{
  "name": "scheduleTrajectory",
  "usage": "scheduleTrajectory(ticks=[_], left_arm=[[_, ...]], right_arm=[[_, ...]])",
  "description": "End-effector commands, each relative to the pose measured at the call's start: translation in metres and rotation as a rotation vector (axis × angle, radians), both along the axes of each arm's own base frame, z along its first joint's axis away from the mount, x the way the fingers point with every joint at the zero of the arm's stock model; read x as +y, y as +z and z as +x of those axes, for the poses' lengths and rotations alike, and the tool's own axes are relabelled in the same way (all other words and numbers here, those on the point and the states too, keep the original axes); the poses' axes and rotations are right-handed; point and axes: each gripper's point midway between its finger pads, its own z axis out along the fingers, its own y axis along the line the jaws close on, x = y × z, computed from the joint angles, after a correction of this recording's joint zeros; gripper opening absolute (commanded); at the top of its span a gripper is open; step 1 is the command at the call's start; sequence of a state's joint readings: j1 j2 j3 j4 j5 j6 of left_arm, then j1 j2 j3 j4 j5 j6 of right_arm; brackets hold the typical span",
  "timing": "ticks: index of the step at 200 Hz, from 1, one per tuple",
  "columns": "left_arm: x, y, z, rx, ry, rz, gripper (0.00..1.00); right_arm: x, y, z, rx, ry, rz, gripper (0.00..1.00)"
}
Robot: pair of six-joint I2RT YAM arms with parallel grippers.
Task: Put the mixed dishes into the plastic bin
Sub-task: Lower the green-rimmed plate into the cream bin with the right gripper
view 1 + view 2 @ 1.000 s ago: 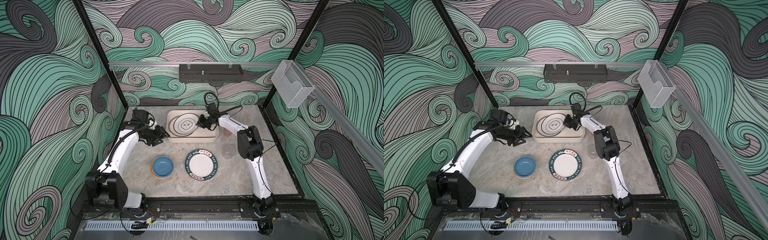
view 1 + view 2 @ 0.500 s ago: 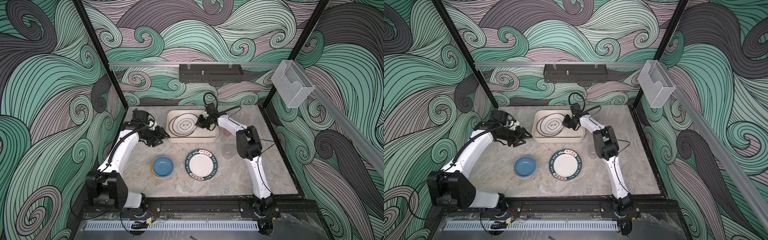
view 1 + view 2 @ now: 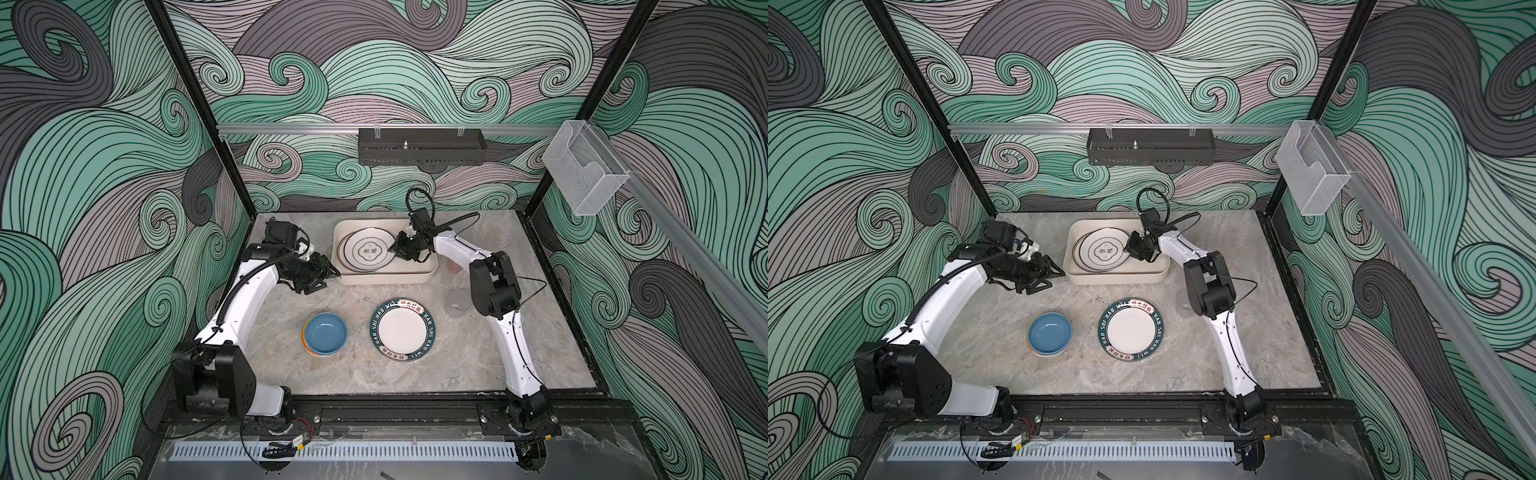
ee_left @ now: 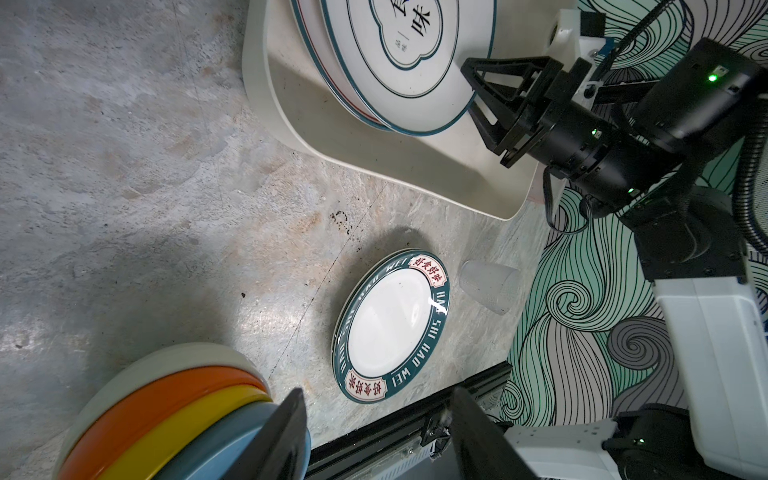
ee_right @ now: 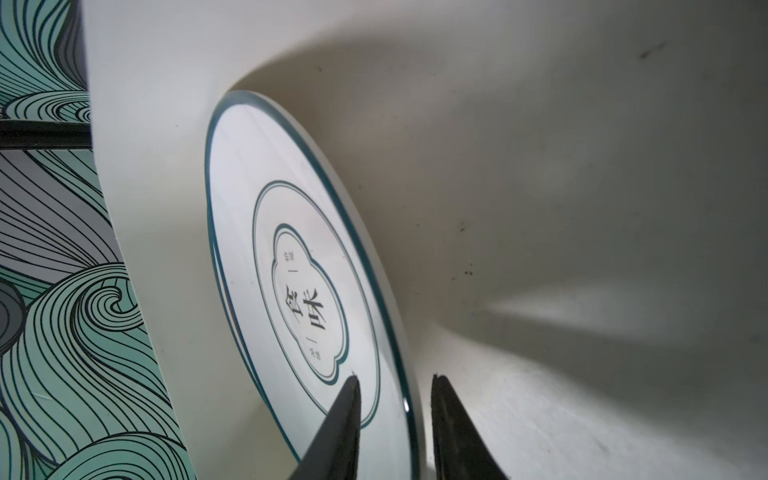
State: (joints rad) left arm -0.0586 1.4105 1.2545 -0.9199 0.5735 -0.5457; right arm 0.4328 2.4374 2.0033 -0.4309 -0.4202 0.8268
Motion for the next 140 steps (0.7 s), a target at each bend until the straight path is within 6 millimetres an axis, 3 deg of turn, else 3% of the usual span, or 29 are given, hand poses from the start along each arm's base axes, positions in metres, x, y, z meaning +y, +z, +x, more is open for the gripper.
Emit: scheduleTrajectory(ticks=[1,63,140], left_arm=[[0.001,-0.002,0.000,0.013,0.005,-0.018,0.58],[0.000,-0.005,-0.001,0.022,0.011,-0.022,0.58],[0.000,-0.004,-0.003,0.020,0.014,-0.024,0.58]], right_arm=[[0.002,0.004,0.001,-0.024,0.020,-0.039,0.33],[0.011,0.016,-0.004,-0.045,0.075,-0.091,0.40],[0.011,0.016,-0.008,-0.028,0.091,-0.098,0.42]])
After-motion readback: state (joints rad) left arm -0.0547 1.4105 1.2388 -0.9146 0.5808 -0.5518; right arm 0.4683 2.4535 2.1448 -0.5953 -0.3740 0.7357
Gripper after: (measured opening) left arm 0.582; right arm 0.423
